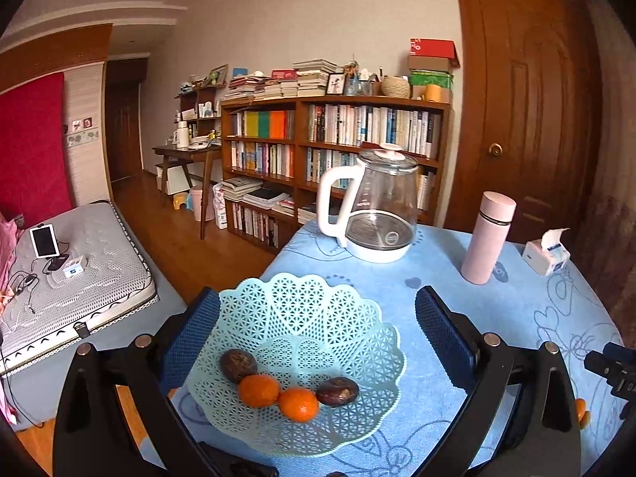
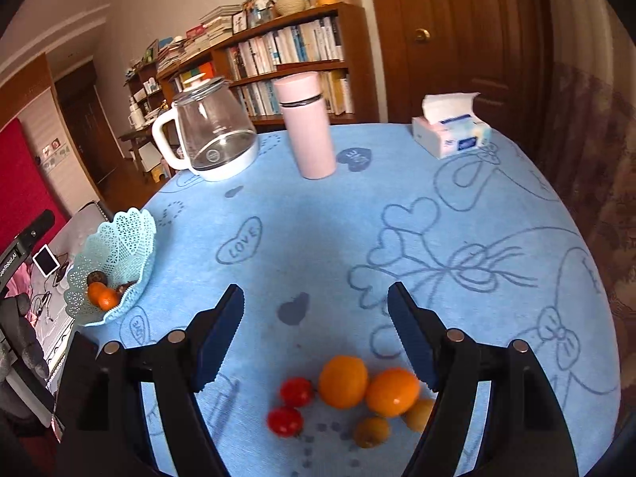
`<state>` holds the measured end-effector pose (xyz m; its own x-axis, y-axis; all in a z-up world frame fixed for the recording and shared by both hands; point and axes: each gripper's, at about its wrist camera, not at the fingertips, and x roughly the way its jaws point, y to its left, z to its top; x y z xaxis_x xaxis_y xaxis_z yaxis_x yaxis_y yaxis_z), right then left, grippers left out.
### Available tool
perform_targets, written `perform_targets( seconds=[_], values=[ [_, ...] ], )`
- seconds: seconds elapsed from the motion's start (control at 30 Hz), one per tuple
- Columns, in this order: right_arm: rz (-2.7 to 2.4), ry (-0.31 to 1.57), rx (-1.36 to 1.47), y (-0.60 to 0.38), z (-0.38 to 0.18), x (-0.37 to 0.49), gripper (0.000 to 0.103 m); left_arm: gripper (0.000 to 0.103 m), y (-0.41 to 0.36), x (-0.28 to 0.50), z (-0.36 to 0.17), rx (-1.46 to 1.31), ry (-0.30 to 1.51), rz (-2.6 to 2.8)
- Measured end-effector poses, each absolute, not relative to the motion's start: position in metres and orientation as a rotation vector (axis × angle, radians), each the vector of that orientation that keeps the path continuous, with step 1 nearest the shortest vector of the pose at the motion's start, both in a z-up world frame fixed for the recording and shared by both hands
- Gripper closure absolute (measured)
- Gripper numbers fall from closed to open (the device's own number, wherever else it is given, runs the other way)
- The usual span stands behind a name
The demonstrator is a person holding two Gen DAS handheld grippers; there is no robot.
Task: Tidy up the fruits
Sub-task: 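Move both tools back from the basket to the remaining fruits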
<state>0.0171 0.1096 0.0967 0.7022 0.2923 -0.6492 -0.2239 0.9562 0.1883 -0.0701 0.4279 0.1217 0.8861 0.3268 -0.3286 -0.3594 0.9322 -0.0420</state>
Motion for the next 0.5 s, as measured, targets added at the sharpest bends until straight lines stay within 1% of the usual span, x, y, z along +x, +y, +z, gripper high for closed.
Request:
perform_targets(
  seconds=[0.5],
  values=[
    [0.189,0.806,0.205,0.038,0.066,-0.003,0.029,0.003,0.381,-0.060,0.105,-0.028,0.379,0.241]
  ],
)
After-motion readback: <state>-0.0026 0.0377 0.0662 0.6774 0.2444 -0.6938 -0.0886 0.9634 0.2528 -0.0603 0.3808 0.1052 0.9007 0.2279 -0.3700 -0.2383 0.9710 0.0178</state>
